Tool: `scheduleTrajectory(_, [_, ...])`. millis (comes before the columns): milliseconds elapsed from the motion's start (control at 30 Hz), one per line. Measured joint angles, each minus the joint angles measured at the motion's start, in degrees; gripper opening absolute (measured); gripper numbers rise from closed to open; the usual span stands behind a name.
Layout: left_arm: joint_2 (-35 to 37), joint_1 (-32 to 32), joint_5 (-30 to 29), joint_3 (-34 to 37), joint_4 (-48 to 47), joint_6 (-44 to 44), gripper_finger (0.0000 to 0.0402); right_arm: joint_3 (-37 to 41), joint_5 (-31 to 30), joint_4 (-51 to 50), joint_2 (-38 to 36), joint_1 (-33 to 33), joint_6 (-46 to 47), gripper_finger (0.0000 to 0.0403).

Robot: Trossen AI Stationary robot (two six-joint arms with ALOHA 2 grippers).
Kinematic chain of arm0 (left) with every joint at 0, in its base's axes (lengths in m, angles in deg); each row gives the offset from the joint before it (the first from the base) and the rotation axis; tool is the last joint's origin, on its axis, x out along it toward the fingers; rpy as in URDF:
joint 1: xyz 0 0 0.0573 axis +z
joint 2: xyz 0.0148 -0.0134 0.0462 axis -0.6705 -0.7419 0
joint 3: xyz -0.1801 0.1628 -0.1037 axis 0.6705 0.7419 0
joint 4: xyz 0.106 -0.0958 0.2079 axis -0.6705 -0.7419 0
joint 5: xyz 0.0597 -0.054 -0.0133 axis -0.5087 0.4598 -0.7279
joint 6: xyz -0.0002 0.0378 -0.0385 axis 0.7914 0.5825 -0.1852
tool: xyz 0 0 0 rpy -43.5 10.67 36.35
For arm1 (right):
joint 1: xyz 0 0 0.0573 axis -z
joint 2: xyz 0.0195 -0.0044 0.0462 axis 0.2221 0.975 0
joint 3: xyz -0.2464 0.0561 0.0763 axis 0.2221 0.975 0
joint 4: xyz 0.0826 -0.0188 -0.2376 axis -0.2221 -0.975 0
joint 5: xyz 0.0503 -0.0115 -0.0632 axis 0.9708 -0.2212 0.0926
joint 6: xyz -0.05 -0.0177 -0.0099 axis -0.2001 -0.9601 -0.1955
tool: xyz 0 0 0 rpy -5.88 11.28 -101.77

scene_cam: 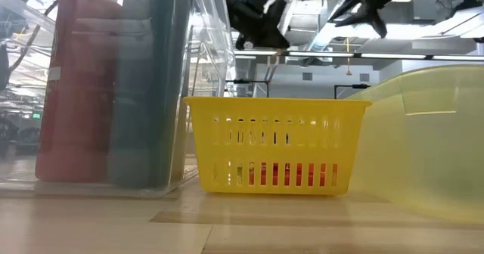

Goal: Pick & Place Paint Supplies
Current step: Put the yellow scissors into the left yellow bin

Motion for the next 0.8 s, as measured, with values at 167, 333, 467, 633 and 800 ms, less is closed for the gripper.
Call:
scheduleTrajectory(167, [1.3, 0.4, -0.1, 0.0, 1.5, -0.1, 0.0000, 0.0, 4.5, 9.3, 4.6, -1.6, 2.6, 0.0174])
scheduleTrajectory(333, [1.7, 0.8, -0.5, 0.0, 2.1, -0.4, 0.0000, 0.0, 6.1, 16.3, 8.7, -3.7, 5.3, 0.0223])
scheduleTrajectory(467, [1.7, 1.0, -0.9, 0.0, 2.0, -0.4, 0.0000, 0.0, 6.3, 18.3, 10.6, -4.1, 6.2, 0.0232])
scheduleTrajectory(633, [1.7, 0.6, -0.8, 0.0, 2.6, -0.5, 0.0000, 0.0, 6.3, 18.8, 12.5, -4.0, 6.2, 0.0227])
scheduleTrajectory(800, [1.7, 0.6, 0.1, 0.0, 4.0, -0.5, 0.0000, 0.0, 6.3, 21.1, 14.7, -4.1, 6.3, 0.0221])
